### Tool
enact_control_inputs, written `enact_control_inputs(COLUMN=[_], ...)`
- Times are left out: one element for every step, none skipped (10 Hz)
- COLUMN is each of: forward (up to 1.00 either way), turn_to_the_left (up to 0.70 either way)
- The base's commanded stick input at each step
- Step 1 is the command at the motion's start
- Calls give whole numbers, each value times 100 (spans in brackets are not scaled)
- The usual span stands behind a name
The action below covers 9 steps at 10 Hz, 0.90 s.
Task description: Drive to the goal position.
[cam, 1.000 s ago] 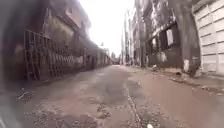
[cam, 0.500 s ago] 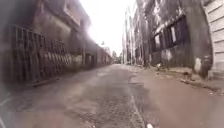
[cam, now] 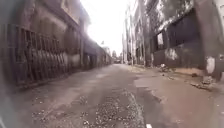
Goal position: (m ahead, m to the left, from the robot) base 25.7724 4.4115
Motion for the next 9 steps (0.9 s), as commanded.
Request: enact_control_inputs(forward=[100,100,100,100,100,100,100,100,100], turn_to_the_left=[0,-23,-22,0,0,0,0,0,0])
